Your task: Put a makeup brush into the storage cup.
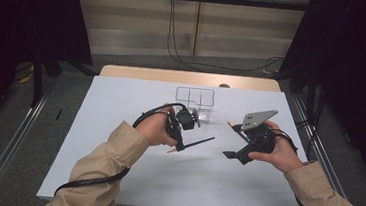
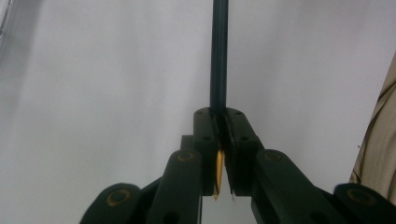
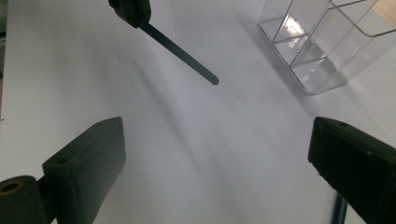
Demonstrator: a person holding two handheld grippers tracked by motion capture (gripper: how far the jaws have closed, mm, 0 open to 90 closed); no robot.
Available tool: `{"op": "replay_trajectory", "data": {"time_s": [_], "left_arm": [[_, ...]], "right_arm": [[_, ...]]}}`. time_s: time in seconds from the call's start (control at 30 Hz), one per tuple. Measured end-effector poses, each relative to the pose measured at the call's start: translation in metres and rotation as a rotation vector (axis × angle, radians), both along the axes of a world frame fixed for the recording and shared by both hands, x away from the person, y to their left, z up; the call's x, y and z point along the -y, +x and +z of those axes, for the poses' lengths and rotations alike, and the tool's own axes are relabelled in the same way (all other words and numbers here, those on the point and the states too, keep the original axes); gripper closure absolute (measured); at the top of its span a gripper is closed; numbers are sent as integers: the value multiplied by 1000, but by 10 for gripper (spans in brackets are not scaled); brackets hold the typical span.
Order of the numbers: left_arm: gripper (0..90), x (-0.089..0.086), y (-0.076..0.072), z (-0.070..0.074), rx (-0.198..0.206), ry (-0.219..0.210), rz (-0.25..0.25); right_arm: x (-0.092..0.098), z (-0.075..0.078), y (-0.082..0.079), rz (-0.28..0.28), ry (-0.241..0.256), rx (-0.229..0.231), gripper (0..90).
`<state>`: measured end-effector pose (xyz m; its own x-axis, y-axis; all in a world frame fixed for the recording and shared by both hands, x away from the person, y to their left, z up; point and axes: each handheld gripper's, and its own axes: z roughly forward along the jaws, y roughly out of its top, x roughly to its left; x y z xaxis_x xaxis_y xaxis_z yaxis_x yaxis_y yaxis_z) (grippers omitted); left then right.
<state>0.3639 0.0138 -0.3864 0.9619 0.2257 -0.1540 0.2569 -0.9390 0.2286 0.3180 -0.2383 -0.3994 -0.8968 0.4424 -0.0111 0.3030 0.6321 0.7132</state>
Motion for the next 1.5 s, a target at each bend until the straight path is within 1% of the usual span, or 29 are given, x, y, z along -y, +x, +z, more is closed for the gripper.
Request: {"op": "replay_trajectory", "data": {"time_s": [0.03, 0.13, 0.17, 0.2, 0.27, 0.3, 0.47, 0.57, 0.63, 0.67, 0.73, 0.77, 0.8, 0.83, 0.9, 0.93, 1.03, 1.1, 1.2, 1.27, 1.33, 1.4, 1.43, 1.47, 1.5], "left_arm": [[845, 0, 0, 0, 1, 7, -6], [845, 1, 0, 0, 0, 8, -13], [845, 2, 0, 0, -7, 6, -10], [845, 2, 0, -1, -9, -1, -3], [845, 3, 0, -1, -8, 8, -20], [845, 4, -1, -1, -7, 10, -16], [845, 7, 0, 1, -7, 7, -26], [845, 8, -1, 0, -9, 2, -19], [845, 9, -1, 0, -4, 9, -30], [845, 10, -1, 0, -6, 9, -30], [845, 11, -1, -1, -12, 9, -34], [845, 12, -1, -1, -10, 8, -36], [845, 12, -1, -1, -12, 1, -32], [845, 13, -1, -1, -9, 11, -39], [845, 15, -1, -1, -15, 3, -38], [845, 15, -1, -1, -15, 3, -38], [845, 18, -2, -1, -12, 7, -52], [845, 19, -2, -1, -11, 1, -50], [845, 19, -2, -1, -15, -1, -51], [845, 20, -1, -1, -11, 3, -54], [845, 20, -1, -2, -10, 3, -54], [845, 20, -1, -2, -10, 3, -57], [845, 20, -1, -2, -10, 3, -57], [845, 20, -1, -2, -15, 1, -63], [845, 21, -1, -2, -14, -6, -60]], "right_arm": [[-1, 0, 1, 3, -7, 3, 40], [-4, 2, 5, 14, -23, 5, 55], [-4, 3, 6, 21, -26, 8, 62], [-5, 4, 8, 30, -29, 7, 72], [-5, 5, 11, 42, -33, 1, 90], [-6, 5, 12, 46, -37, -2, 101], [-12, 4, 16, 83, -56, -18, 142], [-16, 6, 17, 101, -59, -19, 180], [-17, 6, 17, 106, -59, -17, 191], [-18, 6, 18, 107, -62, -22, 195], [-20, 6, 20, 129, -78, -18, 226], [-21, 6, 20, 135, -82, -19, 235], [-22, 6, 20, 140, -85, -14, 262], [-23, 6, 20, 152, -85, -14, 299], [-25, 6, 20, 170, -98, -18, 304], [-26, 6, 20, 176, -106, -10, 308], [-29, 6, 20, 187, -118, -10, 325], [-30, 6, 20, 196, -119, -6, 334], [-32, 6, 20, 197, -123, -12, 333], [-33, 6, 20, 202, -118, -10, 342], [-35, 7, 19, 211, -121, -19, 366], [-37, 7, 19, 224, -131, -15, 413], [-37, 7, 19, 224, -131, -15, 413], [-39, 7, 18, 228, -148, -15, 445], [-40, 7, 18, 232, -155, -12, 460]]}}
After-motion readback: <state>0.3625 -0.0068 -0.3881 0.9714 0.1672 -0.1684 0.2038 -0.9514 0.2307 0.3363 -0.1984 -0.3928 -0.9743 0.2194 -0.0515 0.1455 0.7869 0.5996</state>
